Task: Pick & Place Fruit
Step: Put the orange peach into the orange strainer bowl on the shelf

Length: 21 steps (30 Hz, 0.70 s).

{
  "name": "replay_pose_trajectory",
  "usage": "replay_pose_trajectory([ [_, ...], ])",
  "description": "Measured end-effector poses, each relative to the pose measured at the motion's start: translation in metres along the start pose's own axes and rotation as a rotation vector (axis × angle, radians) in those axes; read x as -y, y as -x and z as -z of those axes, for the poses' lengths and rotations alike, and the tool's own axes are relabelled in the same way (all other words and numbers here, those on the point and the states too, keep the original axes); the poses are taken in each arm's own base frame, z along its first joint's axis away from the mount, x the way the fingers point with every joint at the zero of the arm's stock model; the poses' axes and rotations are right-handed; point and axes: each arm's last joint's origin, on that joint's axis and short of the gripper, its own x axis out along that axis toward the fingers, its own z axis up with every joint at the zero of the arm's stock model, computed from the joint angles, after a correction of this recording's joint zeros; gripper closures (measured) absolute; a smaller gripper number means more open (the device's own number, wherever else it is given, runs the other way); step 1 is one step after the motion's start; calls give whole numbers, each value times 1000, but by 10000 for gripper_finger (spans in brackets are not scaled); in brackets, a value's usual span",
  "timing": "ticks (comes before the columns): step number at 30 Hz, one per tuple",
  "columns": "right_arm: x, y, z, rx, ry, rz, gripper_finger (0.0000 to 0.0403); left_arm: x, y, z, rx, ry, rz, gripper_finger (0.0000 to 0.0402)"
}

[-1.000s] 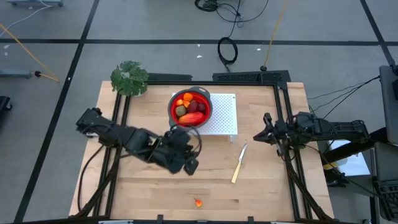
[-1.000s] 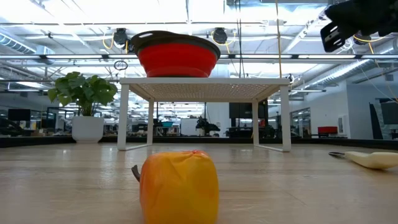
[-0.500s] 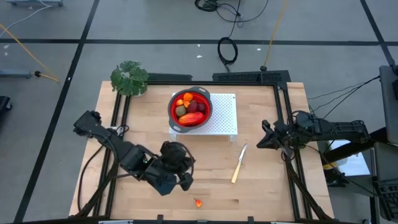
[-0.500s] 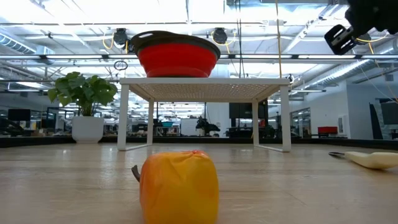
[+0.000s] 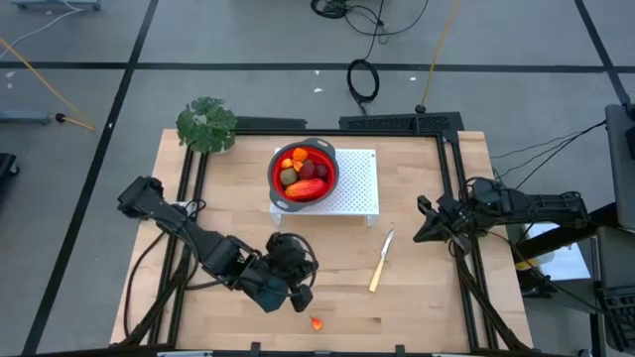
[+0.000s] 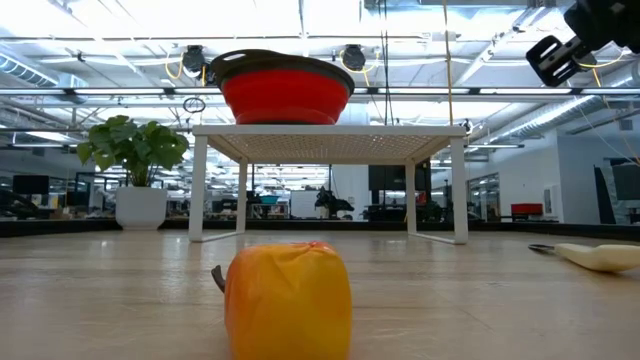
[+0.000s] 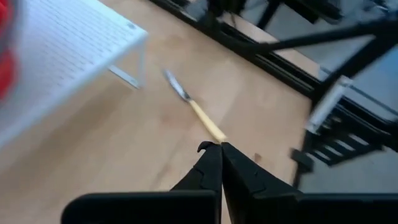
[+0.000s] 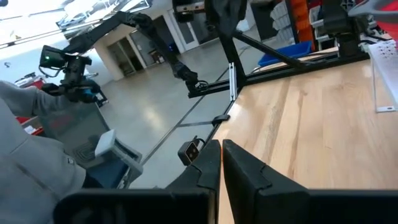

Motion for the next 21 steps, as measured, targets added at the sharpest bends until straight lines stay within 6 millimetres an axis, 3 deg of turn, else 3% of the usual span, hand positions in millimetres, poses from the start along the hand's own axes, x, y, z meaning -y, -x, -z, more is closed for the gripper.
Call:
replay_pose_trajectory([
  [8,2,0,-1,33,57,85,394,8,-16,21,-81,37,222,400],
  [11,3,0,-1,41,79,108,395,2,-23,33,-133,41,216,396],
  [21,6,-2,-1,29,75,135,395,-15,-39,63,-275,-174,251,387],
])
